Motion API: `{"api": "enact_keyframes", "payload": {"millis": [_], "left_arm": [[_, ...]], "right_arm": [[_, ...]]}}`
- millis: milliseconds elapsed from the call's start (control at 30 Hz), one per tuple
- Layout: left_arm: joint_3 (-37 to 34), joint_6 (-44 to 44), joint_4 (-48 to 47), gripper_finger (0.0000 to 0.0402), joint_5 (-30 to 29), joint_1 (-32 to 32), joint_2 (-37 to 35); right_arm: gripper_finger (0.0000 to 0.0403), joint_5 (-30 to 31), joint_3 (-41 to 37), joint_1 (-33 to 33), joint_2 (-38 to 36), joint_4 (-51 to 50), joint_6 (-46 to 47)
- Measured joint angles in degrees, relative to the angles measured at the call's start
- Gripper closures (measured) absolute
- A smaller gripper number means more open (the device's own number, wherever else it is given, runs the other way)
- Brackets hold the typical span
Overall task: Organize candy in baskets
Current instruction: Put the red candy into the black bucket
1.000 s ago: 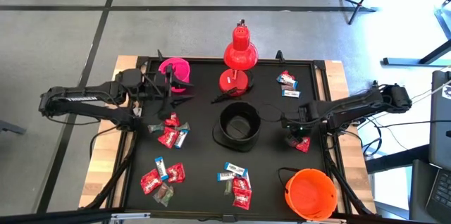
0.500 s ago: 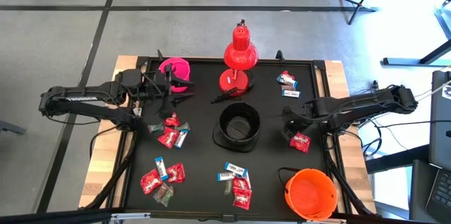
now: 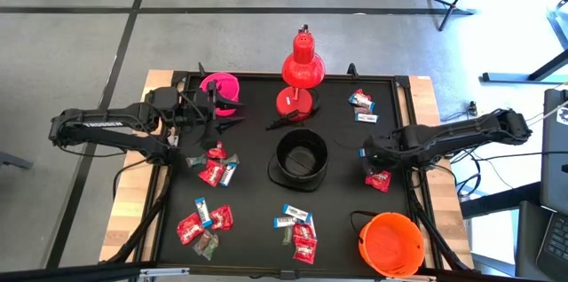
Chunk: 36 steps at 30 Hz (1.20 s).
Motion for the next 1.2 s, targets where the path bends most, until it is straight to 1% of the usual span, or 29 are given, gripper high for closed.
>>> {"api": "enact_keyframes", "payload": {"millis": [233, 400, 533, 600, 667, 733, 867, 900, 1033, 1200], "left_arm": [[-0.02, 0.0, -0.36, 0.0223, 0.01, 0.0, 0.0], [-0.02, 0.0, -0.35, 0.0223, -0.01, 0.0, 0.0], [-0.02, 0.02, -0.35, 0.0223, -0.01, 0.0, 0.0], [-0.02, 0.02, -0.35, 0.0223, -0.01, 0.0, 0.0], [-0.02, 0.02, -0.35, 0.0223, -0.01, 0.0, 0.0], [-0.02, 0.02, -0.35, 0.0223, -0.01, 0.0, 0.0], [-0.02, 0.28, -0.35, 0.0223, -0.02, 0.0, 0.0], [-0.02, 0.28, -0.35, 0.0223, -0.01, 0.0, 0.0], [-0.02, 0.28, -0.34, 0.0223, -0.02, 0.0, 0.0], [-0.02, 0.28, -0.33, 0.0223, -0.61, 0.0, 0.0]], "right_arm": [[0.0235, -4.11, -4.37, 0.0, 1.44, 5.29, 1.65], [0.0235, -4.7, -7.41, -0.08, 2.0, 7.47, 1.73], [0.0243, -4.21, -7.56, -0.02, 2.19, 8.65, 0.82], [0.0258, -4.05, -7.56, 0.0, 2.19, 8.7, 0.03], [0.0281, -3.72, -7.59, 0.0, 2.2, 9.03, -0.31], [0.0311, -3.27, -7.6, 0.0, 2.2, 9.07, -0.69], [0.0384, -1.49, -7.6, 0.0, 1.18, 9.29, -2.12], [0.0393, -1.06, -7.56, 0.0, 0.73, 9.4, -2.33], [0.0396, 4.01, -4.93, -0.04, -0.89, 5.69, -2.9], [0.0401, 9.02, 2.79, -0.02, -2.56, -1.23, -4.93]]}}
